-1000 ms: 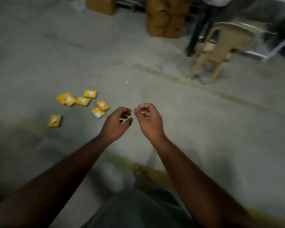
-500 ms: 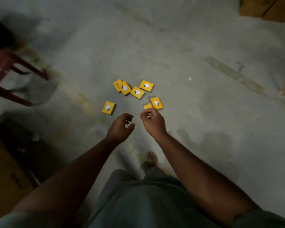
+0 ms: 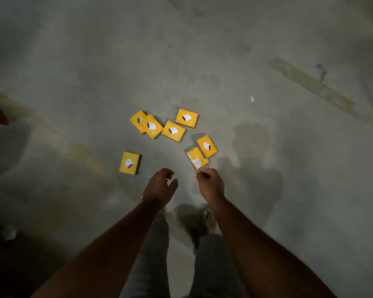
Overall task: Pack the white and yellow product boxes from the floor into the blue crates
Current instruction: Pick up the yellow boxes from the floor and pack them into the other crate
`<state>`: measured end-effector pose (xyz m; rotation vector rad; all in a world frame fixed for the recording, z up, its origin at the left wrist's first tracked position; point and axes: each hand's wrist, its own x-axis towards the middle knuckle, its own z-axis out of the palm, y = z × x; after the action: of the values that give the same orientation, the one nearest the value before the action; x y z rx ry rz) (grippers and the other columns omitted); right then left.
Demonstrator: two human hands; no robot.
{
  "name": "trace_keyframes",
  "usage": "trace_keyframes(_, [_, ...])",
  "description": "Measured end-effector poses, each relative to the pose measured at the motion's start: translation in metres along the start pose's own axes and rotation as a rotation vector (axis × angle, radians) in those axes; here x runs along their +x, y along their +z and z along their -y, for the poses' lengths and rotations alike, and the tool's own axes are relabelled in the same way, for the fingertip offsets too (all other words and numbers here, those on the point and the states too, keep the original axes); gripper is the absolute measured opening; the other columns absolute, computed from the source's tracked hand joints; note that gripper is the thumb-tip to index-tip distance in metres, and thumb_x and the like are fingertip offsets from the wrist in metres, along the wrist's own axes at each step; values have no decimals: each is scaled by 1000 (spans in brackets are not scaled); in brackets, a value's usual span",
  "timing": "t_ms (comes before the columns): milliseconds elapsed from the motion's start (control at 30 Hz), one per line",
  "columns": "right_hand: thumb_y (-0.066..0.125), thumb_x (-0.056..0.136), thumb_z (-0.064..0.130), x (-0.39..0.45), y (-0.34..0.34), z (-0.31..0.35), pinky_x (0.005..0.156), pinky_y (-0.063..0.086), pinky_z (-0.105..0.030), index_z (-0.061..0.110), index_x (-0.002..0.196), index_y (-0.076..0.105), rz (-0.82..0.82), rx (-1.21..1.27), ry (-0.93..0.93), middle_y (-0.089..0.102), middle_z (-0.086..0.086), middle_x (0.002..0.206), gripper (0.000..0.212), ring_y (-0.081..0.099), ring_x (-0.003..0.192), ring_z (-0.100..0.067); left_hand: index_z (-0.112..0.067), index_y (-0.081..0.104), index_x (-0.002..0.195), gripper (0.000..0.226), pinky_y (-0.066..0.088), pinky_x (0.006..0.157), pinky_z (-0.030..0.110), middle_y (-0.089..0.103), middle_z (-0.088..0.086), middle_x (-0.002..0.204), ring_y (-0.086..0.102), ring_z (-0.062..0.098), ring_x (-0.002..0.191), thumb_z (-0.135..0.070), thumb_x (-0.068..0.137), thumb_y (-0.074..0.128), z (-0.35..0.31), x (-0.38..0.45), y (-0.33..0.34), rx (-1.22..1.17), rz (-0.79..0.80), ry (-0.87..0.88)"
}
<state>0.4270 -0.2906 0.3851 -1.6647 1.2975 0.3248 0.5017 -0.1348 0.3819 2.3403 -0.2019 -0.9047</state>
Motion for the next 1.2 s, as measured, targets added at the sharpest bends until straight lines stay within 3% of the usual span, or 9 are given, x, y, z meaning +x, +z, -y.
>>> trace_keyframes(233, [64, 95, 33, 193, 49, -76, 84, 41, -25, 16, 108, 72, -64, -11, 184, 74, -8, 113, 23, 65, 110, -29, -15, 59, 69, 58, 47, 73, 34, 60, 0, 68, 62, 26, 76, -66, 95, 47, 42, 161, 135, -70, 22, -290])
trace_keyframes(333, [63, 95, 30, 282, 83, -104, 90, 44, -29, 15, 116, 69, -53, 19, 209, 72, -10, 119, 26, 64, 115, -32, -7, 68, 80, 60, 46, 80, 36, 70, 10, 85, 66, 33, 91, -59, 99, 44, 73, 234, 209, -78, 41, -365])
trace_keyframes(467, [70, 91, 30, 395, 115, -145, 101, 44, -35, 14, 144, 47, -43, -86, 97, 65, -14, 132, 60, 59, 123, -34, -8, 66, 102, 36, 41, 84, 27, 70, 11, 109, 64, 30, 109, -43, 94, 66, 105, 312, 304, -176, -13, -476])
trace_keyframes(633, [72, 88, 48, 504, 134, -190, 113, 35, -44, 9, 151, 39, -100, -288, -20, 46, -17, 151, 82, 40, 142, -38, 0, 61, 116, 74, 55, 92, 43, 65, 18, 118, 65, 33, 111, -57, 73, 82, 144, 382, 392, -332, -53, -645])
trace_keyframes(767, [64, 90, 59, 545, 147, -215, 117, 32, -51, 14, 161, 22, -17, -308, -48, 33, -13, 163, 94, 32, 149, -37, -4, 41, 125, 81, 45, 83, 31, 57, 13, 123, 58, 26, 107, -37, 70, 92, 149, 400, 423, -450, -177, -784])
trace_keyframes(900, [67, 77, 77, 547, 148, -226, 113, 35, -49, 18, 157, 32, 15, -306, 35, 45, -15, 152, 106, 41, 142, -38, -9, 48, 115, 69, 54, 83, 37, 58, 7, 103, 57, 20, 91, -34, 69, 93, 158, 403, 428, -622, -258, -847])
trace_keyframes(1033, [57, 43, 103, 529, 153, -239, 102, 52, -48, 25, 133, 58, 116, -136, 139, 67, -8, 125, 119, 63, 119, -33, -10, 72, 97, 56, 50, 84, 38, 71, 17, 102, 64, 28, 92, -63, 94, 55, 169, 391, 413, -469, -7, -733])
trace_keyframes(1100, [62, 35, 103, 521, 154, -246, 95, 58, -49, 23, 131, 61, 146, 93, 274, 69, -4, 124, 125, 67, 111, -28, -17, 72, 93, 59, 53, 85, 45, 73, 16, 104, 69, 34, 101, -73, 83, 60, 162, 387, 402, -564, 62, -698])
trace_keyframes(1200, [73, 37, 90, 500, 144, -254, 93, 60, -49, 19, 134, 58, 174, 256, 417, 67, -4, 127, 121, 68, 110, -27, -13, 62, 119, 58, 60, 79, 44, 71, 12, 113, 70, 31, 101, -60, 85, 70, 155, 384, 391, -650, 51, -626])
